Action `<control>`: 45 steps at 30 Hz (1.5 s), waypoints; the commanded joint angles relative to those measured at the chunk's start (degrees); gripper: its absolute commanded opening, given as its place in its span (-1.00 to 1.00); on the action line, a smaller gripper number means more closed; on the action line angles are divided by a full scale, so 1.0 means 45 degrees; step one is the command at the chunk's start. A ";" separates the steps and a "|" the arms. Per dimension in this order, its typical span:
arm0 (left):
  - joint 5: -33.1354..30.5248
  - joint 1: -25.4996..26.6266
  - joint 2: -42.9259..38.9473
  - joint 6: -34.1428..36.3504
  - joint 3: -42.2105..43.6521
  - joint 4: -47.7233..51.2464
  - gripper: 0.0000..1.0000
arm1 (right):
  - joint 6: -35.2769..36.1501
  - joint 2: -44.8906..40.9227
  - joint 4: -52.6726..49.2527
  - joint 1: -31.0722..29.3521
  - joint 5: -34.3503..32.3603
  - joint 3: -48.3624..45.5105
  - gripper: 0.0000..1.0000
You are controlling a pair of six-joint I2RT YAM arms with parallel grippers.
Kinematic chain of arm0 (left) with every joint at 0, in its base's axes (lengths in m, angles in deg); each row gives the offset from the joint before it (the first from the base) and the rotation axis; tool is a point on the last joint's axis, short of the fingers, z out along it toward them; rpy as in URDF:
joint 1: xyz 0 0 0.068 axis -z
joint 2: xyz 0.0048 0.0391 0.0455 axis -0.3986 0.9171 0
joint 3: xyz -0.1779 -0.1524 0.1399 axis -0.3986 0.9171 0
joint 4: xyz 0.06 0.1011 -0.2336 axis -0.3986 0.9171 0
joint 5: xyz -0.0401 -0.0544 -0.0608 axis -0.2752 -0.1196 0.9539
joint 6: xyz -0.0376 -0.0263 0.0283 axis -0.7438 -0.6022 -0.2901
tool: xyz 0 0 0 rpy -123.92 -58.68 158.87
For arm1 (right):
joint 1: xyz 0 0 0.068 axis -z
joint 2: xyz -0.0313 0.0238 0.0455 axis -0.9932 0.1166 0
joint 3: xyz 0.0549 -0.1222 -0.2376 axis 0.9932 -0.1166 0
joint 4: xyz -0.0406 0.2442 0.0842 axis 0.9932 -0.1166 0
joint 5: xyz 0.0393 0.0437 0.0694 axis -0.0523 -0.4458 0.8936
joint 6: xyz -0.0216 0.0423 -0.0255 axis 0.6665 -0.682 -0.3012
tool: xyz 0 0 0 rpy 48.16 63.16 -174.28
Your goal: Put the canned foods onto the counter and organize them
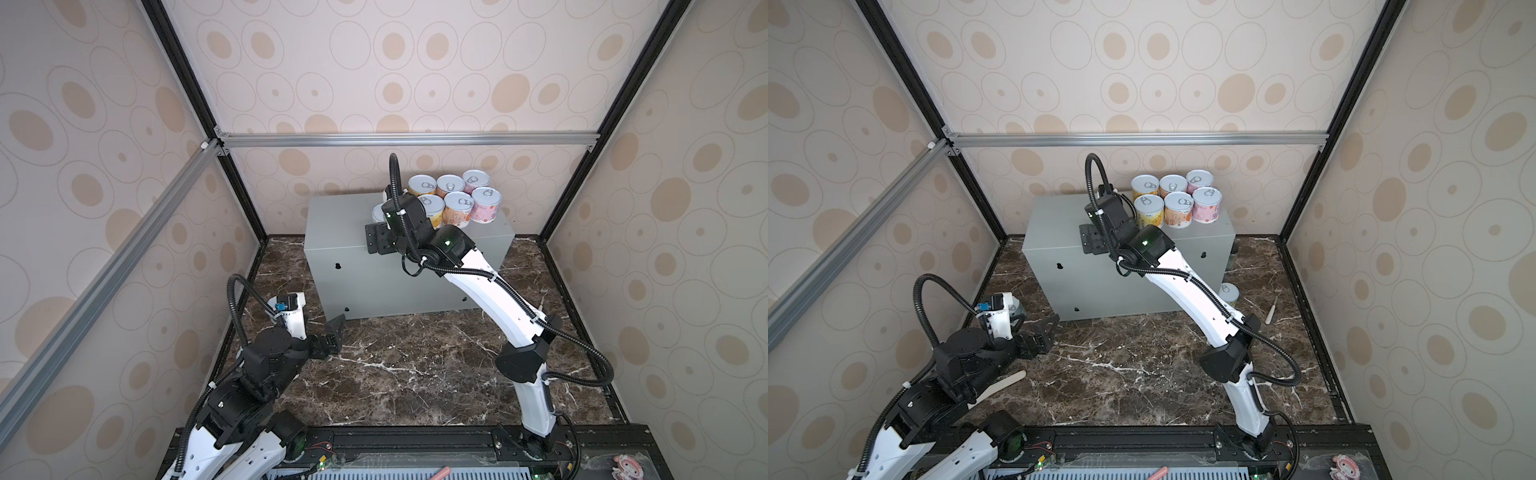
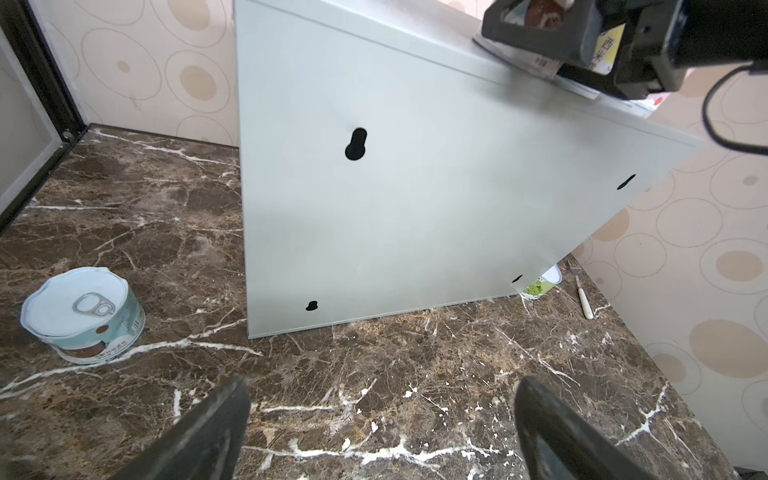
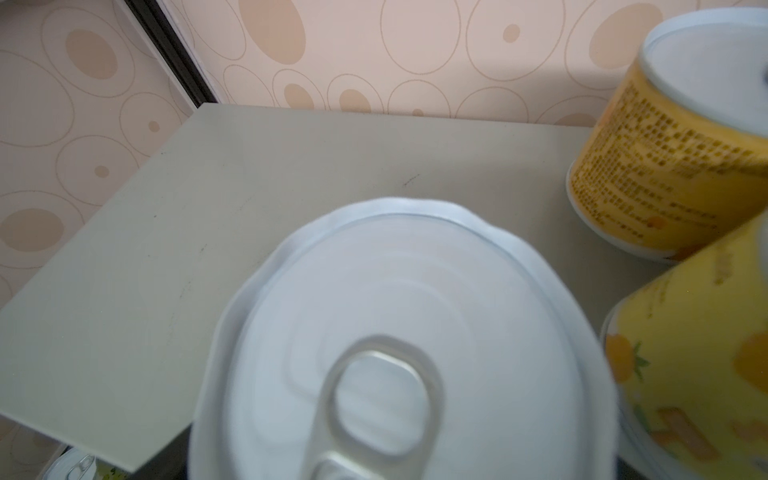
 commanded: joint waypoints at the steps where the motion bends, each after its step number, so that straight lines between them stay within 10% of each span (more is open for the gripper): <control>1: -0.0210 0.0109 0.0317 0.0526 -0.0759 0.0100 0.98 | 0.0119 -0.0791 0.0250 0.0041 0.0392 -0.0322 0.94; 17: 0.0371 0.0121 0.3347 0.2070 -0.3640 -0.0720 0.98 | 0.1377 -0.4116 0.0569 -0.0103 0.1131 -0.1988 0.97; 33: 0.1894 0.0121 0.6951 0.2356 -0.6599 -0.1721 0.86 | 0.0610 -1.1733 0.3222 -0.0114 0.0707 -1.1865 0.97; 45: 0.1835 0.0121 0.9095 0.2533 -0.8410 -0.1966 0.40 | -0.0499 -1.5005 0.3751 -0.0099 0.0451 -1.7047 0.97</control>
